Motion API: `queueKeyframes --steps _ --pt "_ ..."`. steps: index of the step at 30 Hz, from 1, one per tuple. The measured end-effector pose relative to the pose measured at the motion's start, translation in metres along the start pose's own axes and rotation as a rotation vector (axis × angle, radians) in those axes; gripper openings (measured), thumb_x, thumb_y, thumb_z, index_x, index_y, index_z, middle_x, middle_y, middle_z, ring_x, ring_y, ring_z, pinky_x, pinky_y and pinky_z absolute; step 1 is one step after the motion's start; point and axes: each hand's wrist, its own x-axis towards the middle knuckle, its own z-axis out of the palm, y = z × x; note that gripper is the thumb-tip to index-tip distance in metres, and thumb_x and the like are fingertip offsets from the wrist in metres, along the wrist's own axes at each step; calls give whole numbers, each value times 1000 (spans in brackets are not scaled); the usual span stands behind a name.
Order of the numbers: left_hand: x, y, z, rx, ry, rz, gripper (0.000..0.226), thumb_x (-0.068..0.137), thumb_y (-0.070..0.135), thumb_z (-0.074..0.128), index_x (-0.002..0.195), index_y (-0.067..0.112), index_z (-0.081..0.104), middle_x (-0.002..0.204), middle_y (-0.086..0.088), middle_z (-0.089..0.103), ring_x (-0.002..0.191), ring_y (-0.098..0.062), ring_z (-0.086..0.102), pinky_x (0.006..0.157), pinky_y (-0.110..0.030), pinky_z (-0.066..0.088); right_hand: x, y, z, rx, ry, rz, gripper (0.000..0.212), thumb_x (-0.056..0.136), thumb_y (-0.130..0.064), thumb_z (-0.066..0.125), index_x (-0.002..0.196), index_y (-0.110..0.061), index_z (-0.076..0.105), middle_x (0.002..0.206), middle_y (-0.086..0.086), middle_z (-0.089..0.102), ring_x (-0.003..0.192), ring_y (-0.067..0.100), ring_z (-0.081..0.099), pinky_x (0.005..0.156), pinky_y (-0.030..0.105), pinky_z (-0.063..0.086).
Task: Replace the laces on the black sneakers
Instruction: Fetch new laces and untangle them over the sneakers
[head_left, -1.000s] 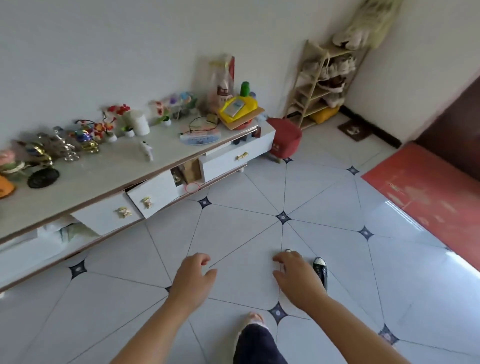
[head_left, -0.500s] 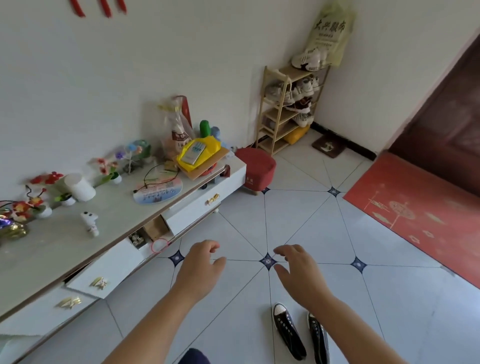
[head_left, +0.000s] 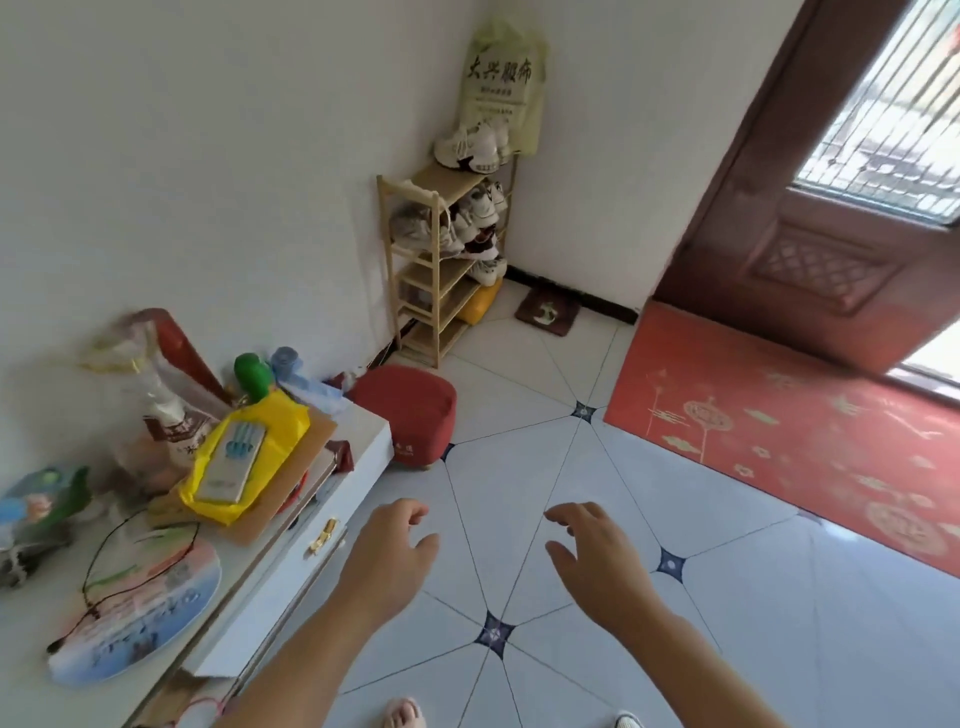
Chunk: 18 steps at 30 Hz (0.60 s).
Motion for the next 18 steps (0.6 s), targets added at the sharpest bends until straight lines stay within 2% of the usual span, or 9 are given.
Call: queueKeyframes --steps 3,9,14,16,18 --pt "57 10 -6 -3 -55 16 35 90 20 54 123 15 49 120 0 51 100 -6 43 87 -20 38 44 -3 -12 10 15 70 35 94 -24 50 128 -23 48 130 -5 47 116 11 47 93 22 40" --pt "163 34 3 7 -95 30 34 87 16 57 120 12 53 112 1 52 97 -8 46 85 -19 36 138 12 -40 8 23 138 35 94 -27 49 129 -25 47 132 -6 45 115 10 49 92 22 42" --pt "266 70 19 3 -56 -4 31 84 15 60 114 10 56 105 -1 51 92 -13 50 81 -21 38 243 34 -77 20 7 86 35 94 -24 49 130 -24 47 132 -6 45 119 10 46 95 21 38" --pt "304 92 22 10 -36 -19 28 84 16 60 111 12 57 101 3 51 90 -12 52 79 -21 40 286 42 -99 20 -7 58 35 94 -23 49 129 -23 47 131 -5 46 119 11 46 96 22 38" --pt "338 113 25 8 -10 -16 20 84 16 60 104 14 59 92 10 49 85 -9 52 70 -17 39 324 49 -119 26 -28 33 35 94 -23 50 129 -23 48 131 -5 47 118 11 47 95 22 38"
